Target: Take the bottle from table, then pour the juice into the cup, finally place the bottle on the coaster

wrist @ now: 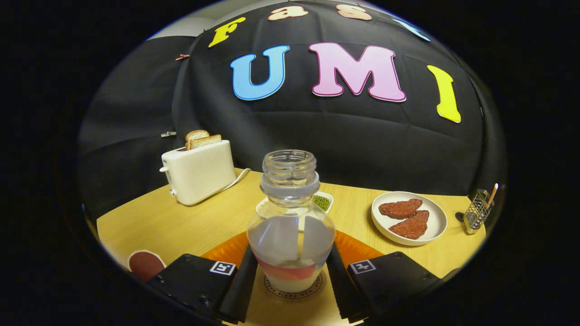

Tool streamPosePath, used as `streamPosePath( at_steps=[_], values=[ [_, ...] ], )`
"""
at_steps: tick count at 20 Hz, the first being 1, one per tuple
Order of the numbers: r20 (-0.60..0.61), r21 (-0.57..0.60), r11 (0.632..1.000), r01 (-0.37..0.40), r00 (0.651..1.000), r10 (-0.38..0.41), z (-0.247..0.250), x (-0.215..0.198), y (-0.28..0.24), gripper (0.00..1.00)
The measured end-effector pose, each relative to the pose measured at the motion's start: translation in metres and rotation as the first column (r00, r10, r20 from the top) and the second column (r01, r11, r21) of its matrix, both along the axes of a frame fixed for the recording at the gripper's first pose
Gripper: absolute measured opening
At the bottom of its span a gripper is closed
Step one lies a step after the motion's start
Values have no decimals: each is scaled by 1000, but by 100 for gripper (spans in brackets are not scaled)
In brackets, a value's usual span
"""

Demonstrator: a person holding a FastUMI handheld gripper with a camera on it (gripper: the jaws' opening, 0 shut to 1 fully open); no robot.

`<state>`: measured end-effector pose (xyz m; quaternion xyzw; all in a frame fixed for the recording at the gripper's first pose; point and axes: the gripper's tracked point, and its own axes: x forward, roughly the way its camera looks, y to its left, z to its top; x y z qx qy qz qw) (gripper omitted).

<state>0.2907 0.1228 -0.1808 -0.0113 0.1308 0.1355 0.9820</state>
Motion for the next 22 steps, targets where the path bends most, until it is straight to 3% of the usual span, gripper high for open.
streamPosePath(
  at_steps=[6, 8, 9, 16, 22],
  values=[
    [-15, -28, 1000, 7, 1000, -7, -2, -4, -4, 80],
    [-21, -50, 999, 13, 1000, -14, -3, -6, -8, 98],
    [-25, -53, 999, 14, 1000, -15, -1, -10, -10, 100],
    [-41, -71, 997, -16, 999, 13, 20, -44, -12, 100],
    [-9, -95, 995, -42, 999, 42, 61, -103, -17, 99]
  ],
)
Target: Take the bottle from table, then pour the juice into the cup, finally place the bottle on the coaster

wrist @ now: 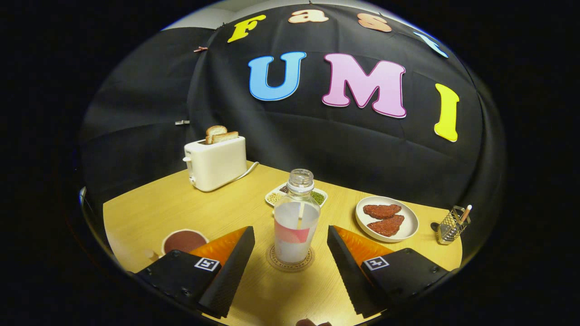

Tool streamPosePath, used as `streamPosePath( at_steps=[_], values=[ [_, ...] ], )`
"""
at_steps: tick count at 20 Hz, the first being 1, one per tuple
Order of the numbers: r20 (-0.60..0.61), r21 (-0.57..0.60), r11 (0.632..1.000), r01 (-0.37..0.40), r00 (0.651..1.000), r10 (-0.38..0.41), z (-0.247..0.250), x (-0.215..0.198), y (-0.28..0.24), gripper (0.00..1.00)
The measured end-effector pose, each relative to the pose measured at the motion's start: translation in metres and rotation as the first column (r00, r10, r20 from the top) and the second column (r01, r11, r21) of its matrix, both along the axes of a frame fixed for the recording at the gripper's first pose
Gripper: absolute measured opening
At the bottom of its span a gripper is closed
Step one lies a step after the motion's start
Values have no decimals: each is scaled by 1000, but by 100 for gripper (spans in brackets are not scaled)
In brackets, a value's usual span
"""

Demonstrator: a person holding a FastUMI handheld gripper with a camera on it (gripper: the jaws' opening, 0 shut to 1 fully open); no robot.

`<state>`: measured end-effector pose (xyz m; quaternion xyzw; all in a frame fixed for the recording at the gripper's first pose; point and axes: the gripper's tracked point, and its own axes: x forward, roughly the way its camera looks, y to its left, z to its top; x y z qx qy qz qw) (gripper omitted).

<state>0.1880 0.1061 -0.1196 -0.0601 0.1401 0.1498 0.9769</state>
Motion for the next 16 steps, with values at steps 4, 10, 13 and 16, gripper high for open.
streamPosePath(
  at_steps=[4, 10, 13, 16],
  values=[
    [75, -3, 1000, 5, 997, -5, 52, -49, -13, 99],
    [186, 40, 993, 110, 976, -116, 135, -107, -53, 98],
    [222, 83, 974, 209, 949, -223, 174, -134, -85, 98],
    [259, 125, 945, 302, 910, -325, 206, -162, -116, 98]
  ],
)
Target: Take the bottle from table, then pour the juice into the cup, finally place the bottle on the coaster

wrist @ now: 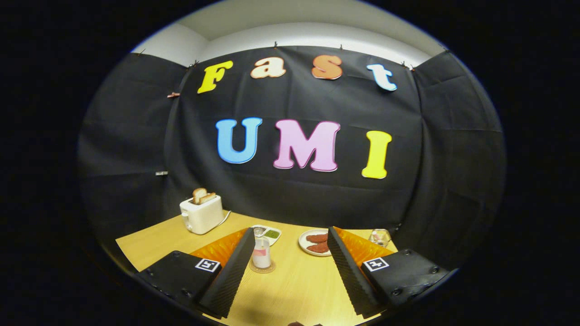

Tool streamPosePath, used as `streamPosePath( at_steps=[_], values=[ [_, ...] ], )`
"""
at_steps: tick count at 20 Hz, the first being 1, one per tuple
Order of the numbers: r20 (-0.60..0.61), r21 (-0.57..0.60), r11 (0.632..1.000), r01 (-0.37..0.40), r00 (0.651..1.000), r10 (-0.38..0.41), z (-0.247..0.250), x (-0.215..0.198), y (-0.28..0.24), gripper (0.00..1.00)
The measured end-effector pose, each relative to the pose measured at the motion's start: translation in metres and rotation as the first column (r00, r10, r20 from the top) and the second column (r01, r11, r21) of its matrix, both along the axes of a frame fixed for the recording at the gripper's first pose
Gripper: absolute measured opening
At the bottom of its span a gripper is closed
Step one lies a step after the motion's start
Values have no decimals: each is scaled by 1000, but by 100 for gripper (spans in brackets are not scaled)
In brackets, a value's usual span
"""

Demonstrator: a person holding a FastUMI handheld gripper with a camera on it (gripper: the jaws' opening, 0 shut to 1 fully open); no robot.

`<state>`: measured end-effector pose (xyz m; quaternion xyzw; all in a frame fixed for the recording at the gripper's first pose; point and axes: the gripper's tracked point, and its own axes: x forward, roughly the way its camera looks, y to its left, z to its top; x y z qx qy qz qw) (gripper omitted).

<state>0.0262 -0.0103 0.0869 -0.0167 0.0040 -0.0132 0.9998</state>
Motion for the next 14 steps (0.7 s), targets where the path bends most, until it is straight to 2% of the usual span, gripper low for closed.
streamPosePath(
  at_steps=[6, 14],
  values=[
    [34, 35, 988, 154, 987, -155, 39, -59, -39, 98],
    [-16, 75, 968, 238, 971, -237, 20, -126, -54, 98]
  ],
)
